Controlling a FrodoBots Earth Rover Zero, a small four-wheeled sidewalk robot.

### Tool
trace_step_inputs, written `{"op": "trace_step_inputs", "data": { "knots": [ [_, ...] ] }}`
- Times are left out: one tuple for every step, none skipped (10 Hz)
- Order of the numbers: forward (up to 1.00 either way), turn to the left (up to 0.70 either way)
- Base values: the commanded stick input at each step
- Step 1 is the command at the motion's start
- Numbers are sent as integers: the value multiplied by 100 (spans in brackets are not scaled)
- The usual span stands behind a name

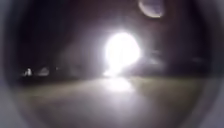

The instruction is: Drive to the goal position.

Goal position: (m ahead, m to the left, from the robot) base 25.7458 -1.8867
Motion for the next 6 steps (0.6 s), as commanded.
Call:
{"op": "trace_step_inputs", "data": {
  "knots": [
    [100, 2],
    [100, 0],
    [100, -5],
    [100, -6],
    [100, -8],
    [100, -10]
  ]
}}
